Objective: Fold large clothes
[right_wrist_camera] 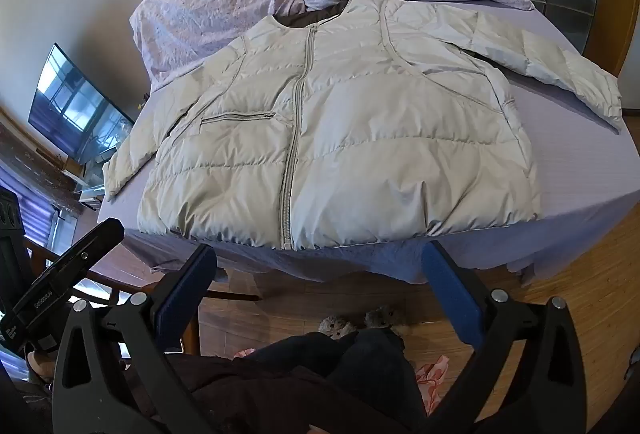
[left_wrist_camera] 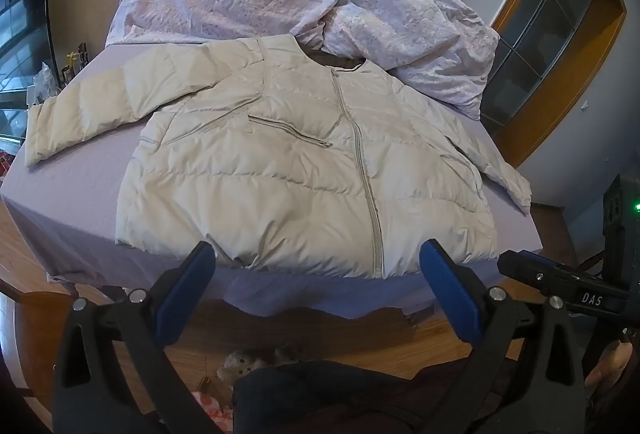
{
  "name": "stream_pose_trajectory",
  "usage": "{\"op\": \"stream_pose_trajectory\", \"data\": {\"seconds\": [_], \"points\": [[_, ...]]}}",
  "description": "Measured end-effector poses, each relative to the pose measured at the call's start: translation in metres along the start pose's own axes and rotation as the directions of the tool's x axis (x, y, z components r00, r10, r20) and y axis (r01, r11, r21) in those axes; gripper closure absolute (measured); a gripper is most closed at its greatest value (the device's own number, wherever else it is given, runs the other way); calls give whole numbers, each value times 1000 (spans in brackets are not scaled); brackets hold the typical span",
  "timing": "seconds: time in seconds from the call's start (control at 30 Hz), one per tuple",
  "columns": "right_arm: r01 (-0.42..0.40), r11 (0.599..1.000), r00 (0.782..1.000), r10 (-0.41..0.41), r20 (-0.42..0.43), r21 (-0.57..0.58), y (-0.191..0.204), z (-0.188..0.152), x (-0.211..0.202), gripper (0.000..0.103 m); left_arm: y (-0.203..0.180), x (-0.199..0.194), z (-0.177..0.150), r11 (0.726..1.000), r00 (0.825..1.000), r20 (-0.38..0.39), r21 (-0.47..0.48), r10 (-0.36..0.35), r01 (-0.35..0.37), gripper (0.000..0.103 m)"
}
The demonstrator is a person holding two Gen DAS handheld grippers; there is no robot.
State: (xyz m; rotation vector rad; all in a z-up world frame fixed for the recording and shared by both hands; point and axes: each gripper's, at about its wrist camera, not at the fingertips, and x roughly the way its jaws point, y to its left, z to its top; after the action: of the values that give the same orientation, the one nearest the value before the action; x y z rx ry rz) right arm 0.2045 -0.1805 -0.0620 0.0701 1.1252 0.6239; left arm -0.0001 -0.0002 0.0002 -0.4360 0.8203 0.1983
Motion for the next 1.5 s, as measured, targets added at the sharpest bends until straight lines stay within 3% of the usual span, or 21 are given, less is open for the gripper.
{"op": "stream_pose_trajectory", "data": {"seconds": [1.5], "points": [[-8,1000,1000,8,5,2,-2,0,-2,1,0,0,0,1000,1000,4,3,2,-2,2]]}}
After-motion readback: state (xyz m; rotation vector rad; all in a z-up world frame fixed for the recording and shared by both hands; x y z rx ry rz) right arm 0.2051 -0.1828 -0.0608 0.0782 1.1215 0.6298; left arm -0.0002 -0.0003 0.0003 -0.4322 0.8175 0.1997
